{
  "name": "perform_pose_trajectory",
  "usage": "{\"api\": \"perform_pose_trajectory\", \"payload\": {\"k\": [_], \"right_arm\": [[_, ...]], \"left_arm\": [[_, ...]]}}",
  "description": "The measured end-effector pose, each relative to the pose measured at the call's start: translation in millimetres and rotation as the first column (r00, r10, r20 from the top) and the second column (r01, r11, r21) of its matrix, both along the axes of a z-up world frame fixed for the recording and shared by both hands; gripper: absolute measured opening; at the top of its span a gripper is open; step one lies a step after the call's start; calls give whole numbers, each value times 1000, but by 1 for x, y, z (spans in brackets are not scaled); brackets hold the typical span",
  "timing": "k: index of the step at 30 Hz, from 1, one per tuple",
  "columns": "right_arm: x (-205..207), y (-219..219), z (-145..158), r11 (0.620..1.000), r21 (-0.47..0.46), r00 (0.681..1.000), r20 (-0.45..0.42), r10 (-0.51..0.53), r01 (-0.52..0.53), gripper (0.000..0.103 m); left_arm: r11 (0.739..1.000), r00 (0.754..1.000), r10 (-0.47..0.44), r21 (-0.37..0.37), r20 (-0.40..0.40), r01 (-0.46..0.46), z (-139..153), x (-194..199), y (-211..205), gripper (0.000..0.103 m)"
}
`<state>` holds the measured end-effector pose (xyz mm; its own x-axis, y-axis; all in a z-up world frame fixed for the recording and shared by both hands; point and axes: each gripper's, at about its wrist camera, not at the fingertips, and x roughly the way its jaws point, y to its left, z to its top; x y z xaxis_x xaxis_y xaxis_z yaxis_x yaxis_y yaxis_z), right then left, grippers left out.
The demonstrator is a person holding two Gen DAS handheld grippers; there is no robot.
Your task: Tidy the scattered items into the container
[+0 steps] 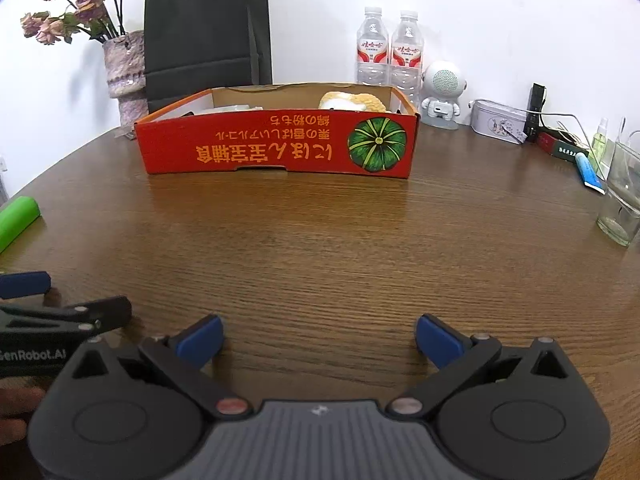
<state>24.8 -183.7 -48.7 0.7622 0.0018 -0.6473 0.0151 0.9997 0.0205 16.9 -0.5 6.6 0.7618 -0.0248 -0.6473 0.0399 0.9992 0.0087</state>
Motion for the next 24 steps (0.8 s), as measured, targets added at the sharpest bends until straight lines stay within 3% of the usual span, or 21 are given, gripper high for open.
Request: {"api": "perform_pose_trajectory", "payload": {"k": [24], "right_arm": [[-3,2,0,1000,-1,1000,0,16,-16,103]], "left_arm": [[1000,1000,0,0,1,0,0,-1,-1,103]]}}
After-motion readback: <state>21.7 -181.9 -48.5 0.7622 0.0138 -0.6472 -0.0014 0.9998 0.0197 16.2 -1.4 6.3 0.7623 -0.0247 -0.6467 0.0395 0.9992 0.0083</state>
